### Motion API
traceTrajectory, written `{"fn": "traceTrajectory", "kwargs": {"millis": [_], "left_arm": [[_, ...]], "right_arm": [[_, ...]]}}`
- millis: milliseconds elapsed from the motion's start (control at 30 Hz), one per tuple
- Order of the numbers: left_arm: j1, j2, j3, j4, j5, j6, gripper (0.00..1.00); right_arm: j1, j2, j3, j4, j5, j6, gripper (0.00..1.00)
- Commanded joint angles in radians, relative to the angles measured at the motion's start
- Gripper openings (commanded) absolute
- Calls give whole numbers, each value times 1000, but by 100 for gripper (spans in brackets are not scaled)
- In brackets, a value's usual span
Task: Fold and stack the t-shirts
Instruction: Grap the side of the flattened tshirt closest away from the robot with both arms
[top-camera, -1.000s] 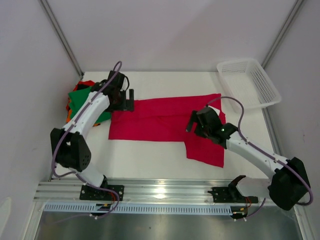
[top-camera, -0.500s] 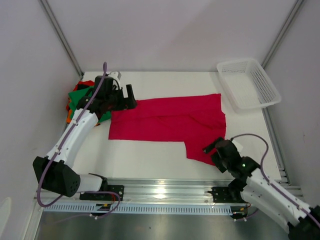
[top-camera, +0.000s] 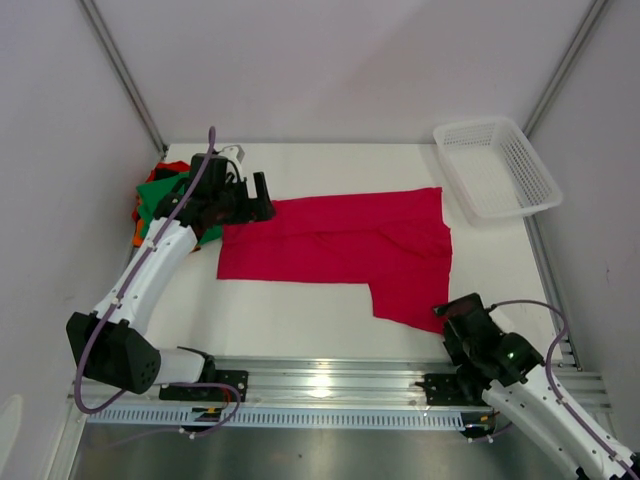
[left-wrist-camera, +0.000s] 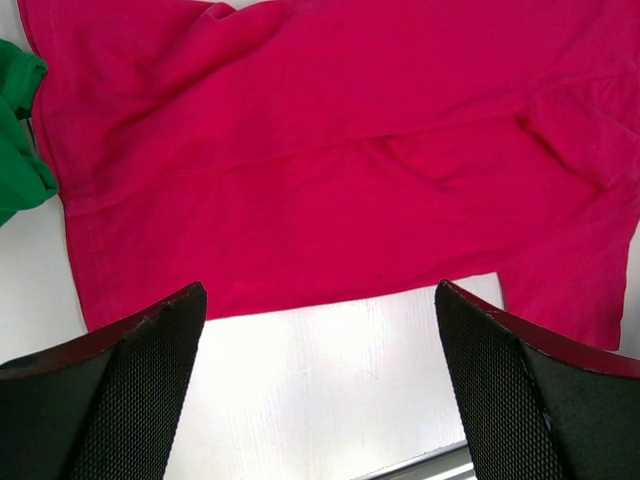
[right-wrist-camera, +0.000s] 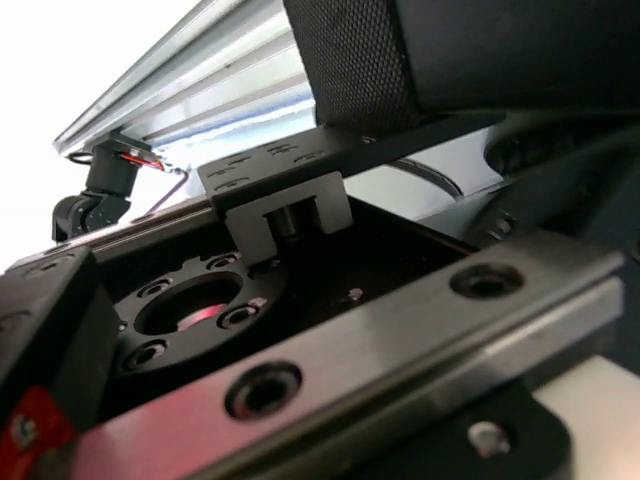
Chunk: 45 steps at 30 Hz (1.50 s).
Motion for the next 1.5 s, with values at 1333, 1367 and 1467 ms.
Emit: {"fn": "traceTrajectory", "kwargs": {"millis": [1333,1367,1467], "left_arm": [[35,-146,95,-76,-132,124,97],[36,-154,101,-76,-129,124,97],[41,-165,109,-83,-127,129,97]], "right_arm": [[21,438,118,-71,-73,415,99],[21,437,118,-75,-70,425,99],[21,437,116,-81,-45,451,99]]}}
